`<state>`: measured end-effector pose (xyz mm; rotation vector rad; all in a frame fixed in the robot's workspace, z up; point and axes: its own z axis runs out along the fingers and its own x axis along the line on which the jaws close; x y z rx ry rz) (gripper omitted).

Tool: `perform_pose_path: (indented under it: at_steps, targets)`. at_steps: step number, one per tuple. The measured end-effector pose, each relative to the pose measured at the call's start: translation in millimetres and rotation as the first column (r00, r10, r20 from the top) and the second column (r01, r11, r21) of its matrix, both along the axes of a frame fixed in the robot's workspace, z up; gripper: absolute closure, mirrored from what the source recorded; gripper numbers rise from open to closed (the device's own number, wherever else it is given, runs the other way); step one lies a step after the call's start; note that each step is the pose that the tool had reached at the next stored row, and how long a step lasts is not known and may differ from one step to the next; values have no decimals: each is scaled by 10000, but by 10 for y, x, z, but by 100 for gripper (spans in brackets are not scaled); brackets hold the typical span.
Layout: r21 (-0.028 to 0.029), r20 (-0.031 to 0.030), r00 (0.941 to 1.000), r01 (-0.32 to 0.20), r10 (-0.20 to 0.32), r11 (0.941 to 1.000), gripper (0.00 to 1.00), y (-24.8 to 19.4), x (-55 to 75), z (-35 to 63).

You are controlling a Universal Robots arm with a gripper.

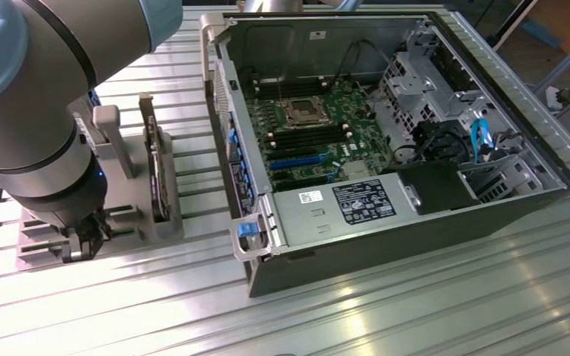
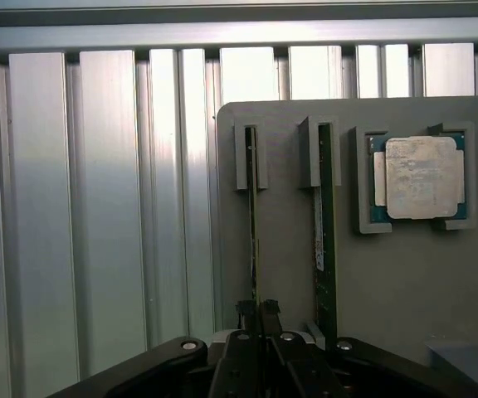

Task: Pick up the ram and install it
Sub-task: 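Pick up the ram and move it above insertion slot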

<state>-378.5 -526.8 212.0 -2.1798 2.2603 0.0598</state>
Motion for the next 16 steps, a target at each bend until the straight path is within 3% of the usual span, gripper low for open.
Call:
perform_pose_path:
  at_steps: [16]
  targets:
    - [-1,-1,10000,0,0,10000,88,0,0,78]
